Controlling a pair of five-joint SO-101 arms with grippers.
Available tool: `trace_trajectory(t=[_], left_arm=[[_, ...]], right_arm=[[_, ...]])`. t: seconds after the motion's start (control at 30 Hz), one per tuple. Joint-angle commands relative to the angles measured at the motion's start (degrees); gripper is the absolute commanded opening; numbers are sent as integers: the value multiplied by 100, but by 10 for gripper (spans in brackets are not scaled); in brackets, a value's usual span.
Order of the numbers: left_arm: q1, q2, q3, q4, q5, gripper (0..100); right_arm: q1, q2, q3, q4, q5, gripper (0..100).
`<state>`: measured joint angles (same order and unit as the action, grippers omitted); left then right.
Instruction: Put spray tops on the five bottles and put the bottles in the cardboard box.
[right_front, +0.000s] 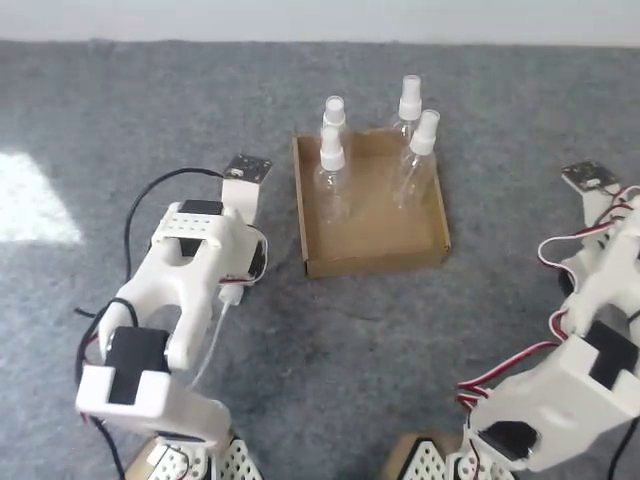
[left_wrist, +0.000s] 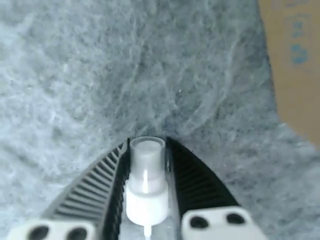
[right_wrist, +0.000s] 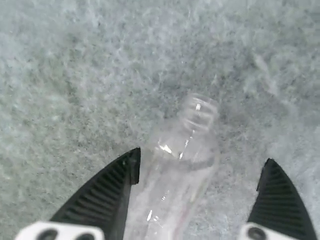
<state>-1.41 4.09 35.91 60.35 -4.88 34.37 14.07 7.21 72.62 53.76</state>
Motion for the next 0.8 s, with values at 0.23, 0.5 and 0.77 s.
trace_trajectory(t=[0.23,0.5,0.77], left_arm=[[-18,-2470,-189,571,-18,9],[-53,-2901,-163,642,-26,10],[-53,-3657,-971,958,-9,10]], right_arm=[[295,-110,527,-576,-651,306],[101,-259,211,-760,-1486,37],[-848,-1754,-246,145,-1723,6]])
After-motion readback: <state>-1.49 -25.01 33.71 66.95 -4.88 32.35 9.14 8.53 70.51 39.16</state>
